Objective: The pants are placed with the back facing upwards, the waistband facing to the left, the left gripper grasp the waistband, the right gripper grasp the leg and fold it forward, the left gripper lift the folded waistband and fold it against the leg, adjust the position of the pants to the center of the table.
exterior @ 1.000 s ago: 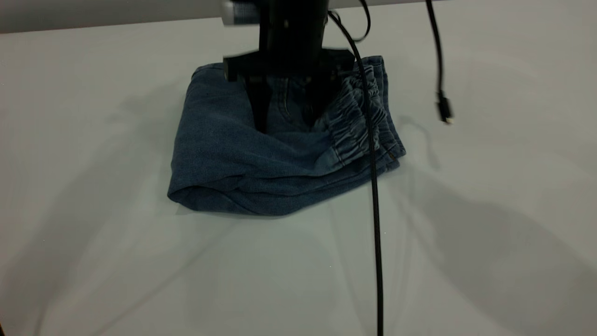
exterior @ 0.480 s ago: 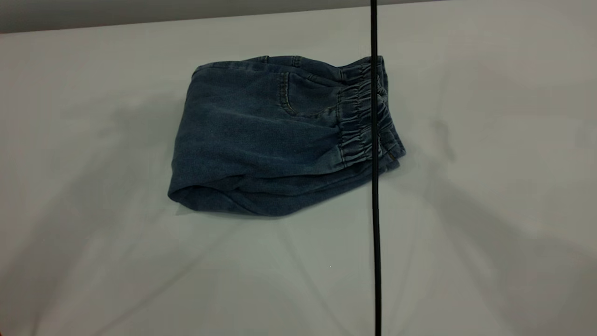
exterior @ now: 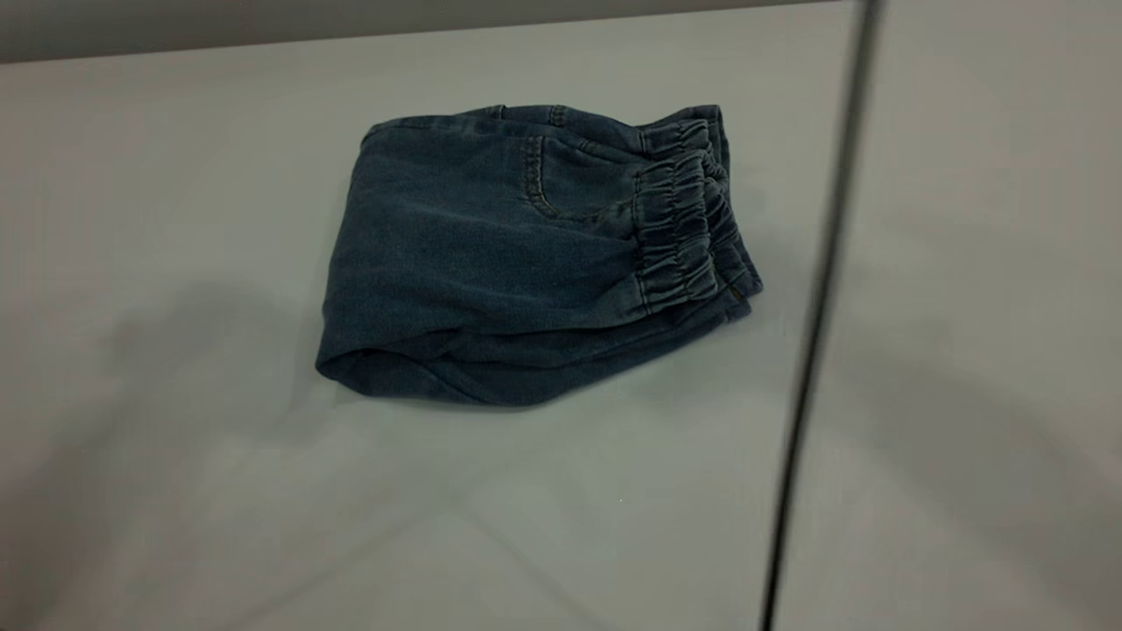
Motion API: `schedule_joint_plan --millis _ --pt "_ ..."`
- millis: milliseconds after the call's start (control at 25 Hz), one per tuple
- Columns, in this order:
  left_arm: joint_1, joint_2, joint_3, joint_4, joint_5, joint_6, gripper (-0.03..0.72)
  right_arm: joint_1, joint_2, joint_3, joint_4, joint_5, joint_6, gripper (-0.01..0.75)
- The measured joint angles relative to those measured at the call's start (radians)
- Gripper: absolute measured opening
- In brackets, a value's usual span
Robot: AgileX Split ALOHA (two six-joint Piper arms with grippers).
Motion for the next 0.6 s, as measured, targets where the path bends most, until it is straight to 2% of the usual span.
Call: schedule_joint_plan --millis 240,440,600 --pt "0.000 -0.176 0.154 -0.139 -0.002 -0.041 0.507 0.000 -0.409 0.328 -0.067 -0.014 0.001 0.483" --pt "0.000 -0.357 0.343 -0.144 0.000 -0.116 0.507 0.000 -0.793 0.647 -0.080 -0.165 0.092 0.483" --pt "0.000 -0.517 0.471 -0.145 0.001 -0.149 0.507 0.000 -1.061 0.849 -0.106 -0.177 0.112 0.483"
